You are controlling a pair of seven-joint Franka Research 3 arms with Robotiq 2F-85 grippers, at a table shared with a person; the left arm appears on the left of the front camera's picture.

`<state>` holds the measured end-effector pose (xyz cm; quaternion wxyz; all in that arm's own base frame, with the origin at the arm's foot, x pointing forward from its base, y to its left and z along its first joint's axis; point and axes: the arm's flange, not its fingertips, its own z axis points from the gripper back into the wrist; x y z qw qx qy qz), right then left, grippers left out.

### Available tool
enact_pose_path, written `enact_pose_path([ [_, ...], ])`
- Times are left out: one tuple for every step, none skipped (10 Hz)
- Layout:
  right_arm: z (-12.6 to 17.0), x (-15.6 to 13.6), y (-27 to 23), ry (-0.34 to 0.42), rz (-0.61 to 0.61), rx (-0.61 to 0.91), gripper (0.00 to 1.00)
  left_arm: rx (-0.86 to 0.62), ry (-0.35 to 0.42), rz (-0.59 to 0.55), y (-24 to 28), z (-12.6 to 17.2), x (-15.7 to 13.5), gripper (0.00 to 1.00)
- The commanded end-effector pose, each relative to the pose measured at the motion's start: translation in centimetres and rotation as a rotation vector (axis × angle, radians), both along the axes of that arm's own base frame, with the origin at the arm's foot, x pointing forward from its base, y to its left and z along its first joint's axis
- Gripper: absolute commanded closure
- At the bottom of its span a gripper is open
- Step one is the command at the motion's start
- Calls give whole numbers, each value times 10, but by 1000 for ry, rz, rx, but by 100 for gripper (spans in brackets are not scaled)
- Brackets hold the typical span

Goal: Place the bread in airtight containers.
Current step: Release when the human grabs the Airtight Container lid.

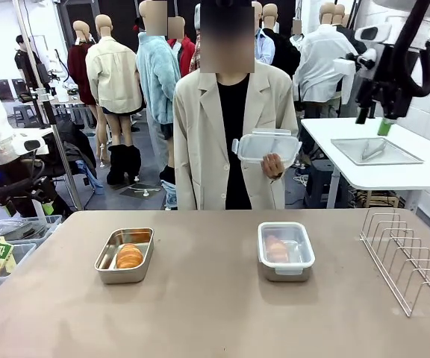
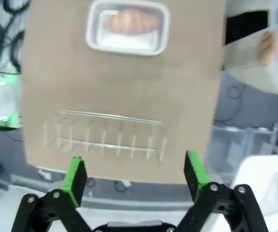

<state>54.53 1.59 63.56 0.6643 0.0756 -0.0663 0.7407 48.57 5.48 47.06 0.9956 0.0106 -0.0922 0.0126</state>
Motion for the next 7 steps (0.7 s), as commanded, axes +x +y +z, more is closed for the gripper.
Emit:
enact_pose_path([
  [-20,18,-3,108,-30,72,0,5,-3,9,0,2,0,0],
  [-35,14,-4,121,-27,80,0,5,-3,9,0,2,0,0],
  [-47,9,-6,121,-34,92,0,5,-3,9,0,2,0,0],
  [-53,5,-10,113,-21,96,0,5,-3,9,0,2,0,0],
  [-58,1,-13,108,-5,108,0,5,-3,9,0,2,0,0],
  [-61,1,-15,105,-14,136,0,5,-3,9,0,2,0,0],
  [-65,4,-16,103,-25,164,0,5,-3,9,0,2,0,0],
])
